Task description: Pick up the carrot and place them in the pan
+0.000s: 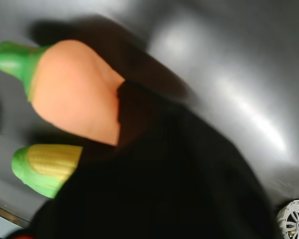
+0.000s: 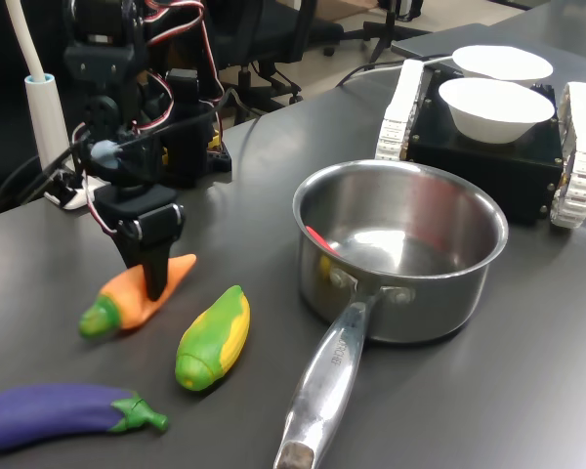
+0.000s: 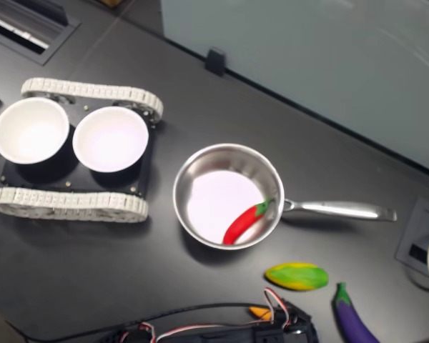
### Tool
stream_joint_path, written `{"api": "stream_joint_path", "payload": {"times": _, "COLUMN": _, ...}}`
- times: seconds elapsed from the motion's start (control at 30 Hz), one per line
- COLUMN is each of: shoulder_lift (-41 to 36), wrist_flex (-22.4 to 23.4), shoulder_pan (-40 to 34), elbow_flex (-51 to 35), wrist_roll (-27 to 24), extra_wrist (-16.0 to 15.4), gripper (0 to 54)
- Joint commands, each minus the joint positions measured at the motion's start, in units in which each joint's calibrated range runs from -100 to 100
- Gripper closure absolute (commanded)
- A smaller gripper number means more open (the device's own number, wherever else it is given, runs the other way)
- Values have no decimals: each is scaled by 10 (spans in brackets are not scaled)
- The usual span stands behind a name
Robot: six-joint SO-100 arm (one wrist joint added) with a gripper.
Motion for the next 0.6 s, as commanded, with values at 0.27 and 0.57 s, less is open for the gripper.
{"api": "stream_joint_path", "payload": {"times": 0.27, "shoulder_lift": -215, "wrist_flex": -11, "shoulder_pan": 2, "elbow_flex": -31, "wrist_roll": -42, "extra_wrist": -42, "gripper": 534}}
{"api": "stream_joint_path", "payload": {"times": 0.57, "shoulder_lift": -280, "wrist_flex": -14, "shoulder_pan": 38, "elbow_flex": -104, "wrist_roll": -95, "extra_wrist": -106, "gripper": 535}}
